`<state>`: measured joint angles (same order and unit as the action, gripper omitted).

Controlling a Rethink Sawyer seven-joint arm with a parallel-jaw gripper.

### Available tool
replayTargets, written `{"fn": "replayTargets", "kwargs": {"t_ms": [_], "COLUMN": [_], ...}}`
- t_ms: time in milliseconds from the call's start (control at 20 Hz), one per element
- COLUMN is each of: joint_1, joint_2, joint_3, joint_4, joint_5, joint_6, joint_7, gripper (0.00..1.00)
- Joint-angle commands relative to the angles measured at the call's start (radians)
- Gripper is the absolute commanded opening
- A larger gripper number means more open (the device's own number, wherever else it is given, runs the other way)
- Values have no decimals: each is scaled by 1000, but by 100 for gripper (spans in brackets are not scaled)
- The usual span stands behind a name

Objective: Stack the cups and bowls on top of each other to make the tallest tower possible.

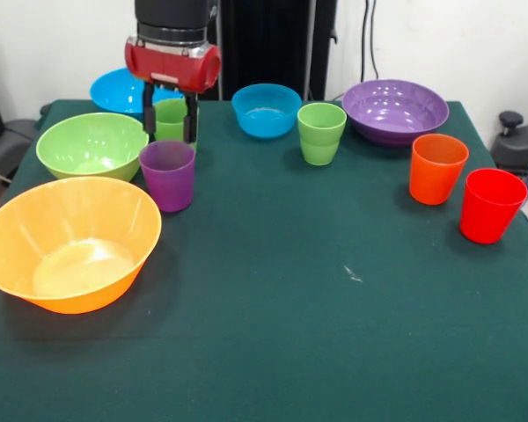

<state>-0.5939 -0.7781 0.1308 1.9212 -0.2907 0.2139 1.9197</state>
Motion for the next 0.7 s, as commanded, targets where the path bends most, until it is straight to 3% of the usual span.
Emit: {"fn": "replayTargets", "kwargs": {"t_ms": [50, 250, 400, 700], "joint_1": [-13, -32, -47, -32], "joint_2": [-77, -134, -103, -8], "joint_3": [87, 108, 126, 125], "joint_4": [116, 171, 155, -27], "joint_5": [-41, -29, -32, -15], "joint_6": [-12, -4, -9, 81], "joint_7": [39, 35, 25, -22], "gripper": [100, 100, 100, 100]}}
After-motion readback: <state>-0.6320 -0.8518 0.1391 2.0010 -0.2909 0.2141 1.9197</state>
